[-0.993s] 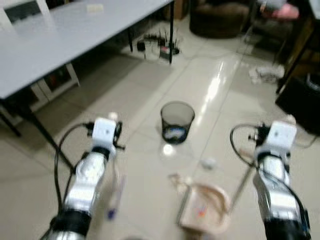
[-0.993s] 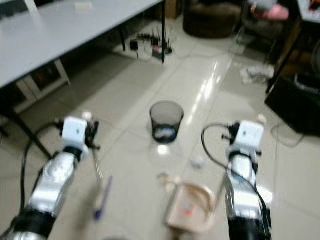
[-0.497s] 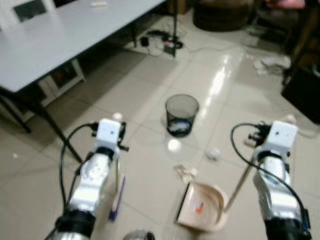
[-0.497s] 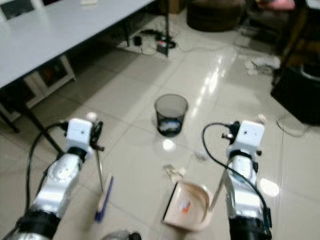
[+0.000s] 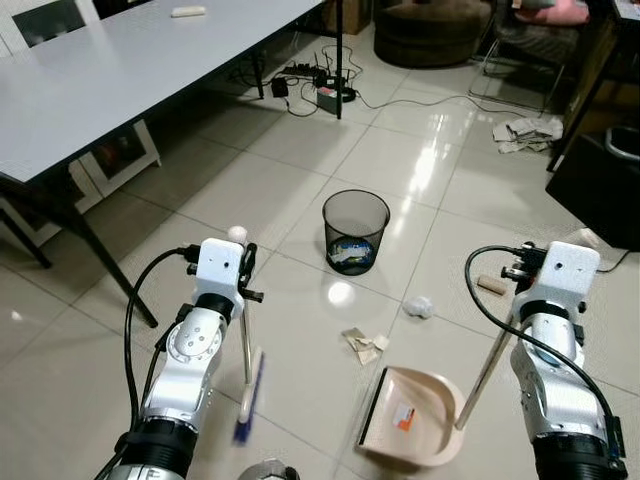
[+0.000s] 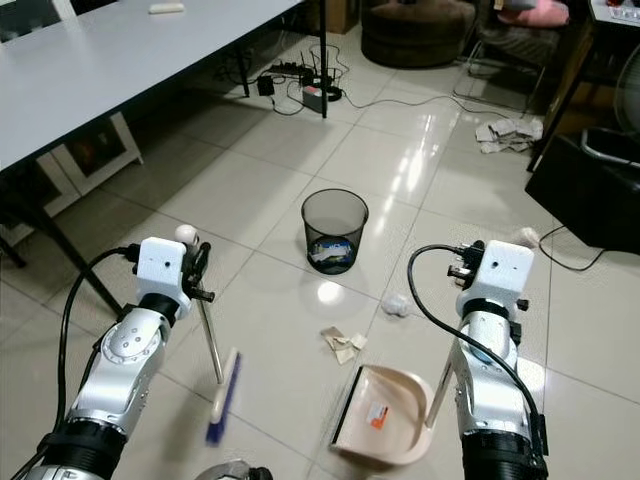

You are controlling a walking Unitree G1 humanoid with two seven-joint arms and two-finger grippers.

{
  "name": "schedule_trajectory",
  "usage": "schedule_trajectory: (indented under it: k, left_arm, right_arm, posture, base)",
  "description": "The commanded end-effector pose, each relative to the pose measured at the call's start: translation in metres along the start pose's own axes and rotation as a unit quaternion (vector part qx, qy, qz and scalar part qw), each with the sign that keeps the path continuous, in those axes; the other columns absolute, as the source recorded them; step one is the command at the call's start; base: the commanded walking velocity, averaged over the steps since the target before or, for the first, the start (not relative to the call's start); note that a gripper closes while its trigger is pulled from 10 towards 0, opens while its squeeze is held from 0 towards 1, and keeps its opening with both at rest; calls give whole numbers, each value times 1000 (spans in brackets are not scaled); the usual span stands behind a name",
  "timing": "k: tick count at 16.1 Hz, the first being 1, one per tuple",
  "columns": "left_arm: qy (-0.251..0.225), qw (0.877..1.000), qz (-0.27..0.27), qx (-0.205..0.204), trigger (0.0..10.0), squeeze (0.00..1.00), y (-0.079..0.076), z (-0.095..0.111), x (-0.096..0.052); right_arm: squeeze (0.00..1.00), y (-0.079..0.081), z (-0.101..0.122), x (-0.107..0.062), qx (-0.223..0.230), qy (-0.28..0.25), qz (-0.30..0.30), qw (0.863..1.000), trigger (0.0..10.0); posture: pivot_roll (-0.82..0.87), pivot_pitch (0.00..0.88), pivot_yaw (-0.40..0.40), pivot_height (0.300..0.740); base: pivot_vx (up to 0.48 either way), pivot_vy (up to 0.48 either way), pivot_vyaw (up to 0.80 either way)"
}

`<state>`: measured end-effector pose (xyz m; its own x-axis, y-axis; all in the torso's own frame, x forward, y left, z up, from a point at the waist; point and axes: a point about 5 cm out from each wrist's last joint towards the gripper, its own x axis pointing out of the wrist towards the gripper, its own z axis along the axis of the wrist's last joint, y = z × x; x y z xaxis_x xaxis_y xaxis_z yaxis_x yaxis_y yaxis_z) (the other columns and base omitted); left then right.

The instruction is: Sweep floor

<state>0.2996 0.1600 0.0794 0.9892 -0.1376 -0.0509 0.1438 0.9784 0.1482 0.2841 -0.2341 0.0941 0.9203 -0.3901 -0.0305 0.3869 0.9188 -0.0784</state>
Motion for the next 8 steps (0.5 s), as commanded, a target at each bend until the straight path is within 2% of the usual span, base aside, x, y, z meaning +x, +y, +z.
schedule_trajectory:
  k: [1,6,8]
  left_arm:
    - [-22,1000,9,1,10000,0,5,9,2]
    - [-22,1000,15,5,10000,0,8,9,1]
    - [-22,1000,15,6,10000,0,9,10,2]
  right_arm:
    - [0,2,6,3,0,-15,4,1000,10000]
    - [0,7,7,5,3,-17,11,1000,10000]
    - [0,6,7,5,3,-17,11,1000,10000]
  posture:
    - [-18,0,24,740]
    - [-17,0,22,740]
    - [-19,0,25,740]
  base:
    - [319,0,-513]
    - [329,0,-508]
    - [330,0,0]
